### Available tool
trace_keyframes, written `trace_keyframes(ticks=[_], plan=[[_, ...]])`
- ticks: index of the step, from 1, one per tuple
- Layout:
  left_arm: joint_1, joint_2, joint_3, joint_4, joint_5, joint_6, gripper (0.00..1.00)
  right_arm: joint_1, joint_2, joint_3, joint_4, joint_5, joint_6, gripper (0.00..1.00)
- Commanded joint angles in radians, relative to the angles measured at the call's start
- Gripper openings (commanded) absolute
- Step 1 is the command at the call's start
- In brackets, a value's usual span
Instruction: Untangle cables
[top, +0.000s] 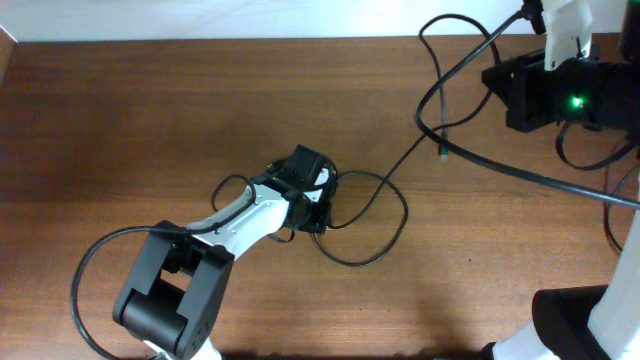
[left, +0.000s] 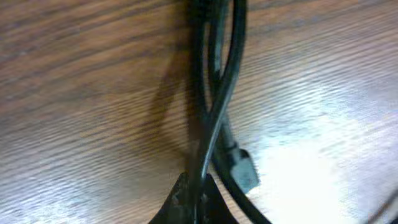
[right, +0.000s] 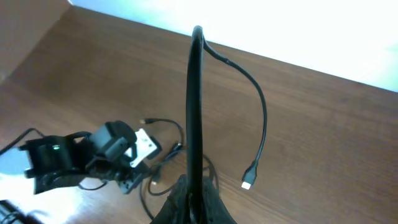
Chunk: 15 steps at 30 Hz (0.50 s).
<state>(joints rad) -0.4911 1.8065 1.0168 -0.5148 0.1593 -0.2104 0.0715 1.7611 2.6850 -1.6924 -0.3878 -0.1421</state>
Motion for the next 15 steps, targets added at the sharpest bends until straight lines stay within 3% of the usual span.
trace_keyframes(ticks=[1, 4, 9, 15], plan=[[0.002, -0.067, 0.077, -0.03, 0.03, 0.003, 0.0, 0.0, -0.001, 0.0, 0.0, 0.135, -0.007, 0.04], [0.003, -0.129, 0.117, -0.047, -0.079, -0.009, 0.0, -0.001, -0.001, 0.0, -0.006, 0.198, -0.006, 0.04], [0.042, -0.218, 0.135, -0.047, -0.335, -0.178, 0.0, -0.001, -0.001, 0.0, -0.006, 0.198, -0.006, 0.04], [0.14, -0.233, 0.135, -0.102, -0.377, -0.333, 0.0, -0.001, -0.001, 0.0, -0.006, 0.212, -0.006, 0.04]])
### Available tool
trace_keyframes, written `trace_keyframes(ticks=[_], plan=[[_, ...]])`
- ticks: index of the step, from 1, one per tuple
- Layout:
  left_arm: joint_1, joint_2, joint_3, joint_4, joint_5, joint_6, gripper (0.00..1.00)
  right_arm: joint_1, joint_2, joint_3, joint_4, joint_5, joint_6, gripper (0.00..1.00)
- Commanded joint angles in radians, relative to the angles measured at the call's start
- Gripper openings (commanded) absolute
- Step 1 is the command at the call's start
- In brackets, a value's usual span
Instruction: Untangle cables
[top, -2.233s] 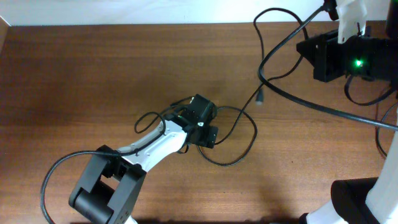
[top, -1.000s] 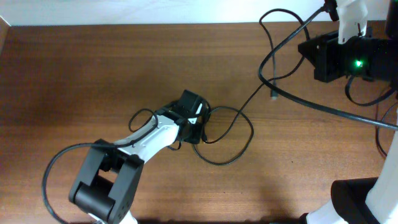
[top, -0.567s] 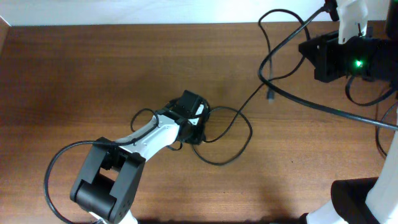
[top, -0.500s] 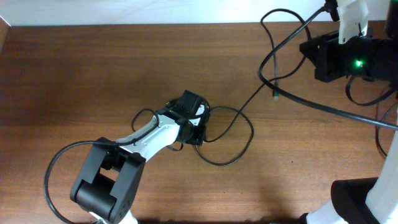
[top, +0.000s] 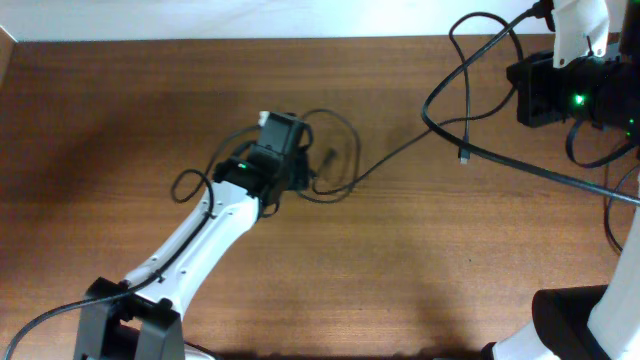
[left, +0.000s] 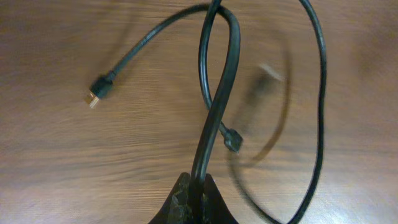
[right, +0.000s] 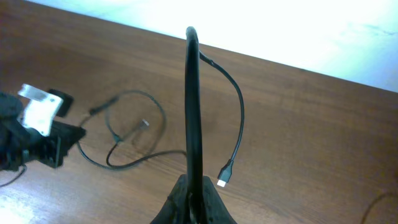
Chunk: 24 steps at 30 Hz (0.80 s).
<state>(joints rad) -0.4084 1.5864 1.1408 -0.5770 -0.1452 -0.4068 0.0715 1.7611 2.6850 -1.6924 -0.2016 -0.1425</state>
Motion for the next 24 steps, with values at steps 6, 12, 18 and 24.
trace_keyframes(ticks=[6, 12, 18, 24], plan=[[0.126, -0.013, 0.011, -0.121, -0.004, -0.09, 0.0, -0.001, 0.0, 0.0, 0.009, 0.027, -0.006, 0.04], [0.086, -0.013, 0.01, -0.125, 0.124, 0.024, 0.0, -0.002, 0.012, 0.0, 0.069, 0.034, 0.022, 0.04], [0.015, -0.01, 0.006, -0.124, 0.123, 0.024, 0.0, -0.002, 0.012, 0.0, 0.279, -0.029, 0.255, 0.04], [-0.022, -0.008, 0.006, -0.12, 0.124, 0.023, 0.0, -0.002, 0.011, 0.0, 0.389, -0.291, 0.304, 0.04]])
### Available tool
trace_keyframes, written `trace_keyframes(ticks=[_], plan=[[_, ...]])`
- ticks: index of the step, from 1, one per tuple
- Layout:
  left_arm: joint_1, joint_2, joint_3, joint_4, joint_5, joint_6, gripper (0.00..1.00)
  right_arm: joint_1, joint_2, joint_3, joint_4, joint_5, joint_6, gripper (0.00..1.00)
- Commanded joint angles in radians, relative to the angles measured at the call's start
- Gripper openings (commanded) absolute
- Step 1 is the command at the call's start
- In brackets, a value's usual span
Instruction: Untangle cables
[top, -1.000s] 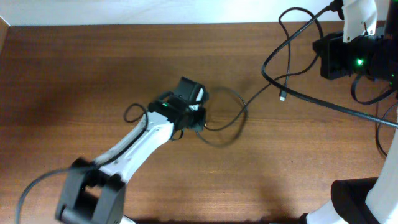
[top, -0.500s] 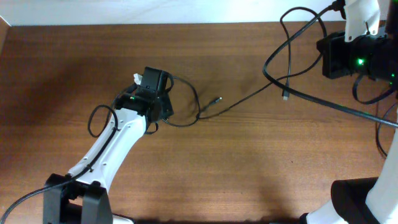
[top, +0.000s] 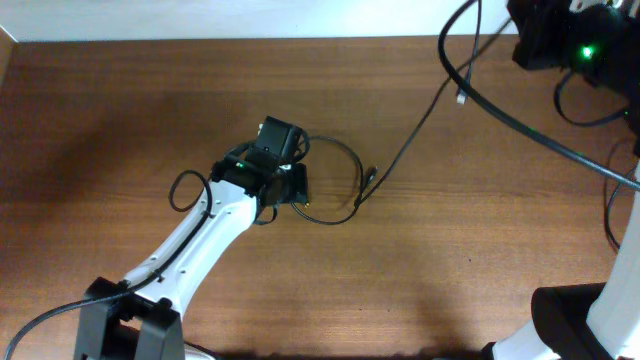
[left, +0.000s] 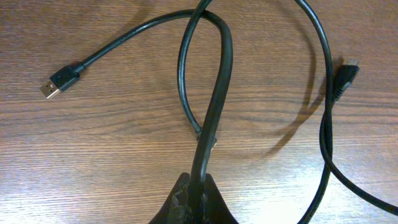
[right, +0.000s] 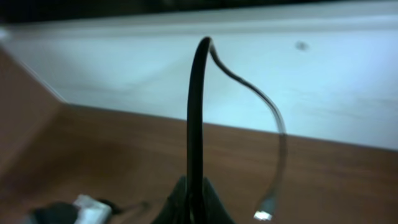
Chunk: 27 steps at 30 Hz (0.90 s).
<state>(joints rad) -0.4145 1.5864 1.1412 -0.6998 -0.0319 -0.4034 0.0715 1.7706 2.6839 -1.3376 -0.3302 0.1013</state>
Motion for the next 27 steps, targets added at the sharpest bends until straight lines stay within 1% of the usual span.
trace_keyframes(ticks=[1, 6, 10, 12, 16, 18, 20, 21, 23, 24, 27], plan=[[-0.023, -0.008, 0.006, 0.004, 0.01, 0.019, 0.0, -0.002, 0.002, 0.002, 0.043, -0.169, 0.069, 0.04], [-0.066, -0.008, 0.006, 0.012, 0.011, 0.002, 0.0, -0.002, 0.002, 0.003, 0.117, -0.249, 0.128, 0.04], [-0.105, -0.008, 0.006, 0.029, 0.019, -0.117, 0.0, -0.002, 0.002, 0.003, 0.238, -0.369, 0.213, 0.04], [-0.121, -0.008, 0.006, 0.041, 0.019, -0.132, 0.0, -0.002, 0.002, 0.003, 0.285, -0.373, 0.245, 0.04], [-0.14, -0.008, 0.006, 0.067, 0.018, -0.132, 0.0, -0.002, 0.002, 0.002, 0.307, -0.372, 0.253, 0.04], [-0.145, -0.008, 0.006, 0.089, 0.019, -0.16, 0.01, -0.002, 0.002, 0.002, 0.308, -0.366, 0.29, 0.04], [-0.148, -0.008, 0.006, 0.144, 0.063, -0.208, 0.0, -0.002, 0.002, 0.002, 0.322, -0.365, 0.308, 0.04], [-0.149, -0.008, 0.006, 0.185, 0.102, -0.21, 0.0, -0.002, 0.002, 0.002, 0.327, -0.355, 0.308, 0.04], [-0.149, -0.008, 0.006, 0.209, 0.111, -0.21, 0.0, -0.002, 0.002, 0.002, 0.324, -0.299, 0.302, 0.04], [-0.148, -0.008, 0.006, 0.206, 0.111, -0.21, 0.0, -0.002, 0.002, 0.002, 0.324, -0.255, 0.295, 0.04], [-0.148, -0.008, 0.006, 0.153, 0.093, -0.21, 0.0, -0.009, 0.002, 0.002, 0.302, -0.134, 0.189, 0.04]])
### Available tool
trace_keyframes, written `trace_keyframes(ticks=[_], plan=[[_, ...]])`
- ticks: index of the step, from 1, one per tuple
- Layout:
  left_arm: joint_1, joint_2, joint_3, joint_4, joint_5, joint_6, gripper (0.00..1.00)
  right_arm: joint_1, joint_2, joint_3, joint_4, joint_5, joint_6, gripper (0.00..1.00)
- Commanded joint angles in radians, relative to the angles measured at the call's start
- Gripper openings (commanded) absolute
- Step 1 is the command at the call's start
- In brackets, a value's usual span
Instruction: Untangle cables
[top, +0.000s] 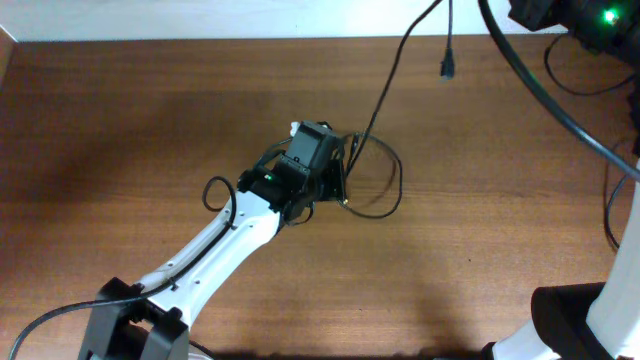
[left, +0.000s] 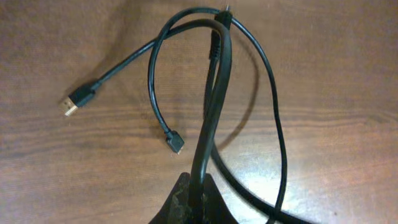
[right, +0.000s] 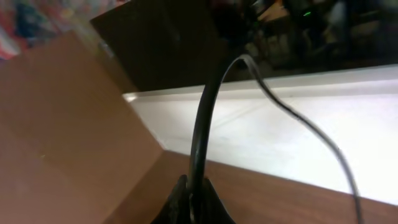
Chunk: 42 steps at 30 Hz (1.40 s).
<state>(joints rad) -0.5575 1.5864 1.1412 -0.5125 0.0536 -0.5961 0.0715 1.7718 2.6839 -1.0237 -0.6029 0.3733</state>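
A thick black cable (left: 214, 93) runs up from my left gripper (left: 199, 186), which is shut on it. Round it lies a thin black cable (left: 273, 124) in a loop, with a USB plug (left: 71, 104) to the left and a small connector (left: 176, 146) near the middle. Overhead, the left gripper (top: 335, 178) sits mid-table at the tangle (top: 375, 185). A thin strand (top: 395, 55) rises from there to the top edge, and a plug (top: 447, 68) dangles beside it. My right gripper (right: 194, 190) is shut on a black cable (right: 208, 112), held high above the table's far edge.
The wooden table (top: 120, 120) ends at a white wall at the back. A thick black arm lead (top: 560, 115) crosses the top right corner. The right arm's body (top: 590, 20) is at the top right, its base (top: 590, 320) at the lower right.
My left gripper has moved to the right with its cable, and the loops now lie right beside it. The right gripper is higher, and the dangling plug has gone up with it.
The left gripper held the cable at mid-table with loops to its right, then stood further back and left. The right gripper, shut on its cable at the far right, stood higher at each moment. Now the strand between them runs straighter.
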Motion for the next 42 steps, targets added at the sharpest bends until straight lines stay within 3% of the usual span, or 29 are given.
trace_keyframes(ticks=[1, 4, 12, 28, 42], plan=[[-0.005, -0.008, 0.006, -0.061, -0.014, -0.017, 0.0, -0.009, 0.001, 0.002, -0.031, 0.222, -0.098, 0.04], [-0.005, -0.008, 0.006, -0.144, -0.082, -0.017, 0.0, -0.011, 0.002, 0.002, -0.065, 0.443, -0.108, 0.04], [-0.005, -0.008, 0.006, -0.2, -0.122, -0.017, 0.0, -0.181, 0.029, 0.001, -0.066, 0.643, -0.108, 0.04], [-0.005, -0.008, 0.005, -0.233, -0.122, -0.017, 0.01, -0.499, 0.254, -0.005, 0.041, 0.649, -0.183, 0.04], [-0.005, -0.008, 0.005, -0.223, -0.122, -0.017, 0.02, -0.516, 0.433, -0.016, -0.13, 0.497, -0.183, 0.04]])
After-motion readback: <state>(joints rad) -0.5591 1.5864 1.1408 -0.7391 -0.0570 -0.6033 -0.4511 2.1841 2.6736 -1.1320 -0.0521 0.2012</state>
